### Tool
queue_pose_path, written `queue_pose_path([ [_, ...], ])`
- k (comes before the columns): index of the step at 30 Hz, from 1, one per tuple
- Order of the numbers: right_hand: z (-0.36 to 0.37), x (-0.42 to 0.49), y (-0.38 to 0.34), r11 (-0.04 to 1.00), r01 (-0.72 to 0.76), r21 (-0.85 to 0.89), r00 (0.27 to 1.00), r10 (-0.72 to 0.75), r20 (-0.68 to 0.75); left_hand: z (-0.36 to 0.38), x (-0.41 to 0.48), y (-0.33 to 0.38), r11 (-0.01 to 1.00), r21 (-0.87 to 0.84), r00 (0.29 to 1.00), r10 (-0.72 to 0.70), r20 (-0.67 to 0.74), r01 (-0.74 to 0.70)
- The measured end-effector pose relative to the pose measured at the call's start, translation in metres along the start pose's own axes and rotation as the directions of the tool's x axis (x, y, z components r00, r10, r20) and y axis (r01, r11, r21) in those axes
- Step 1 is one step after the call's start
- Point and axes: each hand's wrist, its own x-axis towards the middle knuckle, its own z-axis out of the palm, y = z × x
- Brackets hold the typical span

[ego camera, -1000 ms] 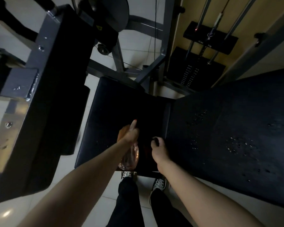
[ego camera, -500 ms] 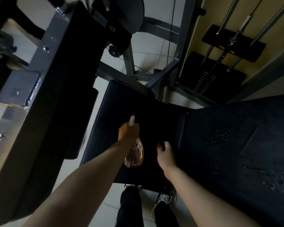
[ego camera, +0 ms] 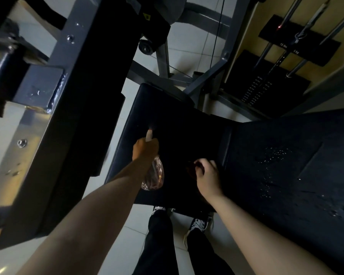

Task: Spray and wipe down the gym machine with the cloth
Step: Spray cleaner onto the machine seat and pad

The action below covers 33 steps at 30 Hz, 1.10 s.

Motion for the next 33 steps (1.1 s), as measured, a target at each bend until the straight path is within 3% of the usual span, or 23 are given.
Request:
queue_pose_path([
  [7,-0.012,-0.015,0.001,0.997,-0.023,0.071,0.998,0.019,0.054,-0.012,-0.015,-0.013,0.998,0.027,0.999,0.050,-0.012,-0.049],
  [13,-0.007,-0.039,0.005,0.938,-0.256,0.233,0.948,0.197,0.248,-0.018,-0.040,-0.036,1.000,-0.008,0.999,0.029,0.018,-0.029],
  [19,-0.008,-0.070,0.026,0.948,-0.277,0.157,0.934,0.226,0.278,-0.019,-0.085,-0.086,0.999,0.034,0.995,0.036,0.089,-0.039],
  [22,-0.010,-0.083,0.033,0.950,-0.274,0.151,0.935,0.226,0.273,-0.025,-0.095,-0.111,1.000,0.011,0.989,-0.014,0.147,0.012],
  [26,-0.010,-0.099,0.039,0.846,-0.456,0.276,0.878,0.377,0.294,-0.032,-0.107,-0.137,0.991,-0.049,0.981,-0.112,0.158,0.121],
  [33,-0.011,-0.125,0.060,0.751,-0.552,0.362,0.833,0.486,0.264,-0.040,-0.114,-0.156,0.974,-0.007,0.969,-0.226,0.096,0.227],
])
